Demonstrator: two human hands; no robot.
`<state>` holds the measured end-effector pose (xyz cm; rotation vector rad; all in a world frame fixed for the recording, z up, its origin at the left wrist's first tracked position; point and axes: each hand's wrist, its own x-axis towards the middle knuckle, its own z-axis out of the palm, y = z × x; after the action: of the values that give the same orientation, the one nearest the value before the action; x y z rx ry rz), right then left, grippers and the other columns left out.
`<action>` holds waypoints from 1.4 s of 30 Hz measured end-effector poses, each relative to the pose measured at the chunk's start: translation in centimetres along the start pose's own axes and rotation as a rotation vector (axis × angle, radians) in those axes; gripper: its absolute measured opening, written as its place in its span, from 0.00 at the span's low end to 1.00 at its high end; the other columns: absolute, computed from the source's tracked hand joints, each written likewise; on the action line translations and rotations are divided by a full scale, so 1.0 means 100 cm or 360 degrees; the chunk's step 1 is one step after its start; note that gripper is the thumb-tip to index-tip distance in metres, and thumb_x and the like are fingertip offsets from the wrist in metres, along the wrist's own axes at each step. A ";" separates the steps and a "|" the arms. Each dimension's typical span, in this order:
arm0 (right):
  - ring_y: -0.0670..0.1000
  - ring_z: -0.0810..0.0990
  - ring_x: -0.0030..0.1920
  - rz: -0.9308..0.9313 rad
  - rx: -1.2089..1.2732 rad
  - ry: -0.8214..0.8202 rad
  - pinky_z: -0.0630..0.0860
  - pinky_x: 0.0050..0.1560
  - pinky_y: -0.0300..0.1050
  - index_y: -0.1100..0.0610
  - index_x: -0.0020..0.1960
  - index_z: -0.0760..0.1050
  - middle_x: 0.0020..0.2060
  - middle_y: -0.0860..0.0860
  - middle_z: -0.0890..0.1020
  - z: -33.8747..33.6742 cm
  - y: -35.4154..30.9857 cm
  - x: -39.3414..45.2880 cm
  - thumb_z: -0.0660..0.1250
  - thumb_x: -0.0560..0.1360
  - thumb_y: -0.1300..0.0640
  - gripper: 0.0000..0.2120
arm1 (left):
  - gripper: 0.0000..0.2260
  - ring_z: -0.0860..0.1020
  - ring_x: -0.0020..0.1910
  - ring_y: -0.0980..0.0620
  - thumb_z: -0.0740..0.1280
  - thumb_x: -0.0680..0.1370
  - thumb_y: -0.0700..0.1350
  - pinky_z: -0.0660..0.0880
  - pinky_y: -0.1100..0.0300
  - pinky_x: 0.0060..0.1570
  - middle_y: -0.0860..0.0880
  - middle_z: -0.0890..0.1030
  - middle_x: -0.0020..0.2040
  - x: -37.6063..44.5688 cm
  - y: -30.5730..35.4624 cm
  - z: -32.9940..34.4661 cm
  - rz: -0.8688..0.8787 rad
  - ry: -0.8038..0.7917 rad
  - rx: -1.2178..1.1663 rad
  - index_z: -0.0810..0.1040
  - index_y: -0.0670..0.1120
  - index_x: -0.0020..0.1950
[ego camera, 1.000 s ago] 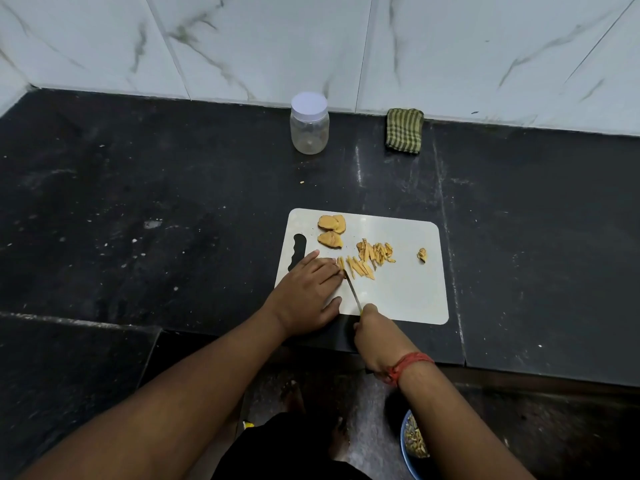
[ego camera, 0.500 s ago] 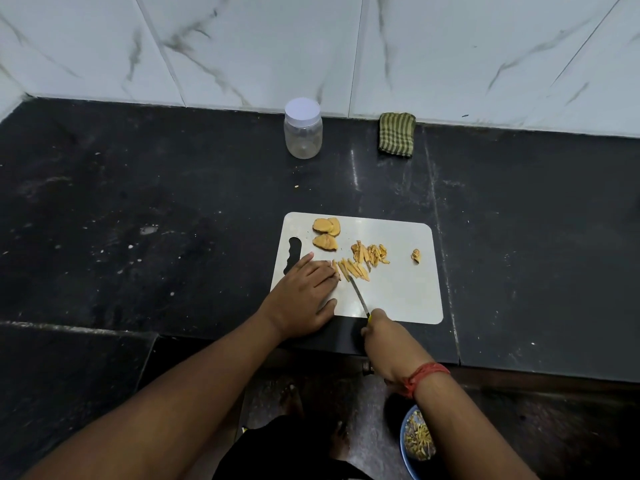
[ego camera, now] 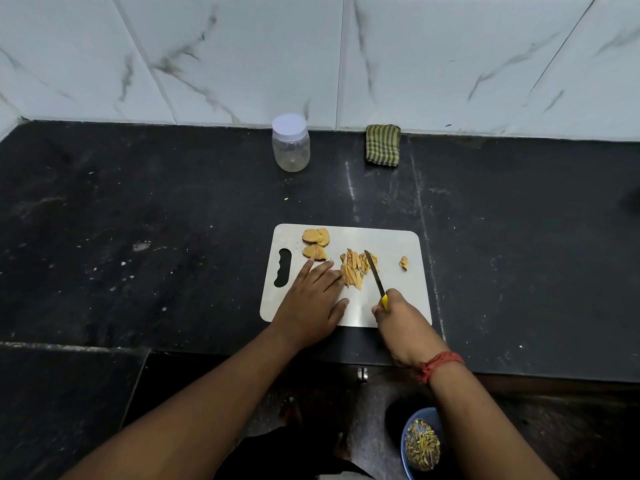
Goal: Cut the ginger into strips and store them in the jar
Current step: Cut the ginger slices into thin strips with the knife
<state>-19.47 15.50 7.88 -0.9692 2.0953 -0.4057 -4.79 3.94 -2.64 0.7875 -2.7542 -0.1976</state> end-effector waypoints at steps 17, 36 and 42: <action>0.49 0.71 0.33 -0.0036 0.0031 -0.0040 0.63 0.30 0.42 0.57 0.49 0.65 0.35 0.52 0.73 -0.009 -0.004 0.007 0.55 0.82 0.52 0.08 | 0.11 0.75 0.61 0.49 0.66 0.79 0.49 0.56 0.42 0.78 0.51 0.80 0.58 0.038 -0.037 -0.017 -0.0617 0.0078 0.0075 0.79 0.49 0.60; 0.50 0.71 0.33 -0.0099 -0.0047 -0.0099 0.63 0.29 0.43 0.59 0.51 0.65 0.35 0.53 0.73 0.008 -0.007 0.008 0.56 0.82 0.53 0.09 | 0.11 0.75 0.47 0.48 0.68 0.80 0.55 0.68 0.49 0.54 0.51 0.79 0.46 -0.004 -0.002 -0.010 -0.0849 0.0271 -0.0160 0.78 0.47 0.49; 0.50 0.71 0.34 -0.0087 -0.0037 -0.0115 0.64 0.31 0.44 0.59 0.49 0.64 0.36 0.53 0.73 0.018 -0.004 0.005 0.56 0.82 0.54 0.08 | 0.16 0.73 0.65 0.50 0.61 0.80 0.51 0.58 0.44 0.76 0.51 0.77 0.64 -0.032 -0.021 -0.009 -0.0219 0.0090 -0.0112 0.79 0.47 0.64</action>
<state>-18.12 14.94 6.70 -1.0417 2.0161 -0.3690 -0.89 3.80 -2.87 0.9490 -2.6270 -0.2930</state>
